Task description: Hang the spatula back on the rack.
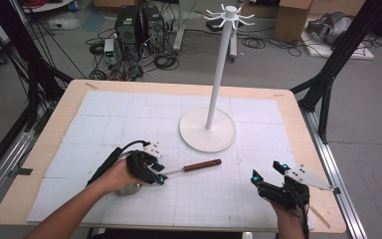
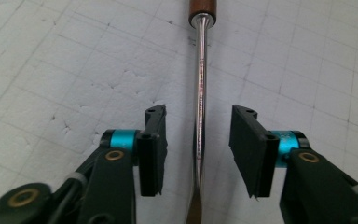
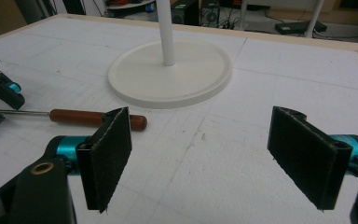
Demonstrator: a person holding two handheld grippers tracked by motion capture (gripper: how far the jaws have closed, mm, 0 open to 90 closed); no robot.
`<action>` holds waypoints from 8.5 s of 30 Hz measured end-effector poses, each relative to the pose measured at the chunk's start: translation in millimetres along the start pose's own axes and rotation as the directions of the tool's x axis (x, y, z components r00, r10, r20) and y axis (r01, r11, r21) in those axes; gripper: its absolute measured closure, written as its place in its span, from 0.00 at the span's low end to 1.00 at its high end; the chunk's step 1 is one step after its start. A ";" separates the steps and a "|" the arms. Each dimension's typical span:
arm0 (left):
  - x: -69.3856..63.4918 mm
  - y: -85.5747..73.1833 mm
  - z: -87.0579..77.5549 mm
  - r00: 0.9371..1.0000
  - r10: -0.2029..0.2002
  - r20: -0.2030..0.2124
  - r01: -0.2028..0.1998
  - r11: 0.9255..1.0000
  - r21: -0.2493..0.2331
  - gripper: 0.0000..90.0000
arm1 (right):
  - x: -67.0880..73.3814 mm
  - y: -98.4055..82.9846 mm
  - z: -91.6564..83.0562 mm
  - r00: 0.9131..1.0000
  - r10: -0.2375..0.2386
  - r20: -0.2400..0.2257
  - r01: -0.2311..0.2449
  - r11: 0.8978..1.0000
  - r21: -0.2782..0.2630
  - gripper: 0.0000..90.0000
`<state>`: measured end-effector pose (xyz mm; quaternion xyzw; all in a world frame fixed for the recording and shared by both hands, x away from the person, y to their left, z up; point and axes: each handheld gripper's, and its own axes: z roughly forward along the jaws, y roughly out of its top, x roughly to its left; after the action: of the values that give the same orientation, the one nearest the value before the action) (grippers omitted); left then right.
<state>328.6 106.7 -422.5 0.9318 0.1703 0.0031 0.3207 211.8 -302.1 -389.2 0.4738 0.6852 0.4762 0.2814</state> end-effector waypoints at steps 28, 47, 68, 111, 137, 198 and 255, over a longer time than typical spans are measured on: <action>0.7 0.7 3.0 1.000 0.000 -0.005 0.000 1.000 0.028 0.93 | -0.5 0.5 0.9 1.000 0.008 0.005 -0.008 1.000 0.004 0.24; -9.1 -0.8 -9.3 1.000 0.019 -0.015 -0.019 0.999 -0.036 0.93 | -1.6 0.0 -0.9 1.000 0.015 0.009 -0.015 1.000 0.001 0.24; -17.1 -3.5 -48.9 0.997 -0.041 -0.063 0.024 0.970 -0.241 0.93 | 1.5 1.7 -0.1 1.000 0.022 -0.011 -0.022 1.000 -0.009 0.24; -56.5 24.0 -58.2 0.982 -0.143 -0.122 0.048 0.819 -0.571 0.93 | 118.5 110.9 86.8 0.905 -0.093 -0.415 0.043 0.991 -0.127 0.23; -62.4 29.1 -56.8 0.978 -0.166 -0.129 0.054 0.790 -0.611 0.93 | 131.6 126.6 85.1 0.917 -0.070 -0.392 0.009 0.988 -0.156 0.59; -71.0 29.3 -59.4 0.987 -0.101 -0.127 -0.008 0.751 -0.660 0.93 | 128.7 138.8 81.0 0.756 -0.126 -0.642 0.004 0.982 -0.188 0.81; -26.3 -67.2 -95.9 0.955 -0.209 -0.210 0.007 0.725 -0.689 0.21 | 46.4 264.0 115.2 0.732 -0.144 -0.666 0.068 0.988 -0.138 0.82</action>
<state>271.5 205.0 -383.8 0.7280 0.2543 0.1747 0.6123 390.7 -189.4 -188.2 0.2144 0.7406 0.6334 0.0658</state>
